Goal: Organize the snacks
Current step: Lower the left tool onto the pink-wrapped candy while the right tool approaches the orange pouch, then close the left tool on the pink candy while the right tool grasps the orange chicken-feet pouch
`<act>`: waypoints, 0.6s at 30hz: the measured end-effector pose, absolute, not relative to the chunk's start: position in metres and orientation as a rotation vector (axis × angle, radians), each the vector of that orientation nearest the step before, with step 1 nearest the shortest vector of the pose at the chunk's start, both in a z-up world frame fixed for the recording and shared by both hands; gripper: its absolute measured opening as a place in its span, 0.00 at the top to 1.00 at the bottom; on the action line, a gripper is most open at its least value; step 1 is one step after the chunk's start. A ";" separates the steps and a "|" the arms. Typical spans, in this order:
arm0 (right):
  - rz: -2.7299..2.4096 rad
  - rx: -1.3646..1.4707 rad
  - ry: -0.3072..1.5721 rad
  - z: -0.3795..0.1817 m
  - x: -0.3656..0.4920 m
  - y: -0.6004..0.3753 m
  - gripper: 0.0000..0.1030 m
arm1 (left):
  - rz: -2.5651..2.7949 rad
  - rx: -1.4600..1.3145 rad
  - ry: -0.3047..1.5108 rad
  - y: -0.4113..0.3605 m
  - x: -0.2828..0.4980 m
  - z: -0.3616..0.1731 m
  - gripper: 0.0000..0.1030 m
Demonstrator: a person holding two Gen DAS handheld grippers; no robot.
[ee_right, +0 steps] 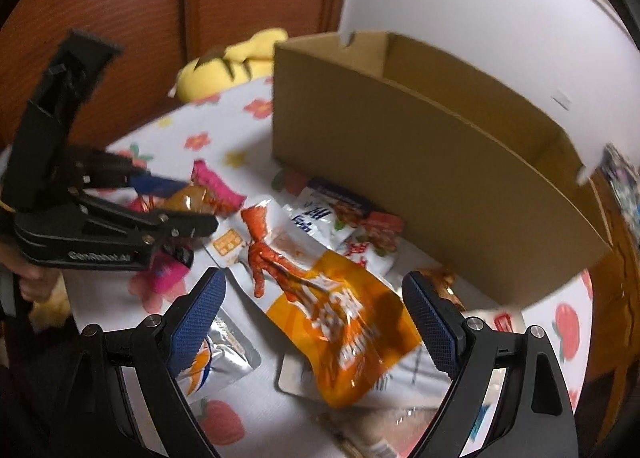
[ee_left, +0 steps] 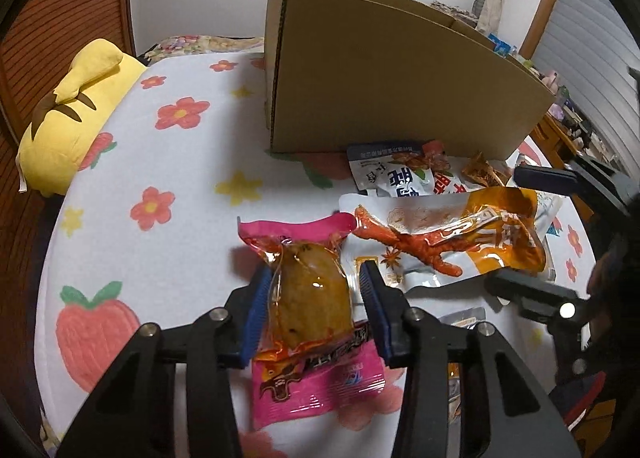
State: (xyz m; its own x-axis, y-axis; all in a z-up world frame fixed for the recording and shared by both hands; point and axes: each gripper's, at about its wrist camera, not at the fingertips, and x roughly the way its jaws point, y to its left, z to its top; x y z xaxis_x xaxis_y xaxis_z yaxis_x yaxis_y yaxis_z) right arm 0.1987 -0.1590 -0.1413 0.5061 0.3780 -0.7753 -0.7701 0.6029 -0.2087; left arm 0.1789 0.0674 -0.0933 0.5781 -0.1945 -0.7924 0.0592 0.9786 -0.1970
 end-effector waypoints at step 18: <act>0.771 -0.850 0.893 -0.172 0.217 -0.119 0.09 | -0.155 -0.160 0.953 0.079 0.179 -0.097 0.49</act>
